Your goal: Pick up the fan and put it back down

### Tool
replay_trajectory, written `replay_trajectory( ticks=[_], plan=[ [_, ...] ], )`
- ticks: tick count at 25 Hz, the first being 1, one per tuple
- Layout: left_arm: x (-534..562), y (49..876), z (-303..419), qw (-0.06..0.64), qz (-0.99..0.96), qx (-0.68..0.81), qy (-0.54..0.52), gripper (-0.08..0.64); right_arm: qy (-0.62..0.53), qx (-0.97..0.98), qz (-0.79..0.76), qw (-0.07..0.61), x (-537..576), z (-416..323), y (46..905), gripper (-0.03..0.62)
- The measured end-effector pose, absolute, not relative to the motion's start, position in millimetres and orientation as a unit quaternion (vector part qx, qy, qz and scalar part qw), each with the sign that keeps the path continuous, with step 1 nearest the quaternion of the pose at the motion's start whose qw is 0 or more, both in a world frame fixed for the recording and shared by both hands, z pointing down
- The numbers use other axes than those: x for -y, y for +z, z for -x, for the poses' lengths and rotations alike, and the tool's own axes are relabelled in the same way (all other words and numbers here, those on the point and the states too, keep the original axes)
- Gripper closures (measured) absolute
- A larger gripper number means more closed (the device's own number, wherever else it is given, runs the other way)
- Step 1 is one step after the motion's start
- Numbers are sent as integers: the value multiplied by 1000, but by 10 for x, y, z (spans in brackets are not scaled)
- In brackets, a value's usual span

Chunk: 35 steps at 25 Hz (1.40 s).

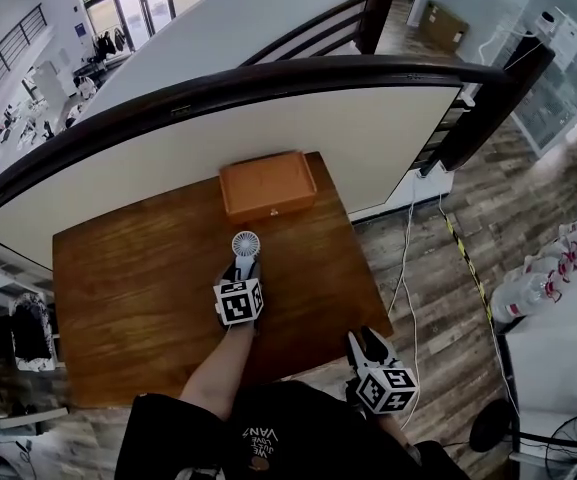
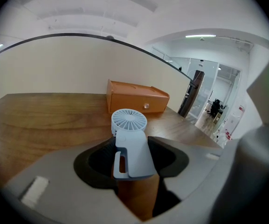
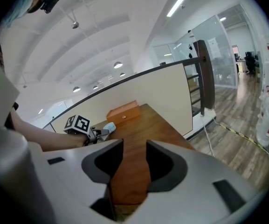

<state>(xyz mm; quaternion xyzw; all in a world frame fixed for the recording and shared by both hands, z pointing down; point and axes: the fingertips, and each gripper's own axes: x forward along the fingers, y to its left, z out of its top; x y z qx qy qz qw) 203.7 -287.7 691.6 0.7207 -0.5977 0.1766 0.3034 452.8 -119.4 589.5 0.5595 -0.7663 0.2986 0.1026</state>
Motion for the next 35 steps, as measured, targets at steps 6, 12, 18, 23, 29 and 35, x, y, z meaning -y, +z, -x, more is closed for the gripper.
replay_trajectory(
  ticks=[6,12,18,23,29,35],
  plan=[
    [2968,6996,-2068,313,-703,610,191,339,300,763,-564,98,1197,-4583,5900,457],
    [3049,7022,-2181,326,-697,608,194,337,301,756,-574,93,1198,-4662,5902,457],
    [3053,7071,-2284,352,-696,600,181,337,302,753,-578,91,1197,-4669,5904,457],
    [3051,7045,-2351,361,-707,586,164,302,299,758,-572,95,1229,-4588,5902,457],
    [2973,7008,-2355,374,-722,564,144,264,295,768,-560,101,1278,-4422,5903,457],
    [2795,6903,-2257,360,-756,532,128,249,293,782,-540,105,1324,-4103,5897,456]
  ],
)
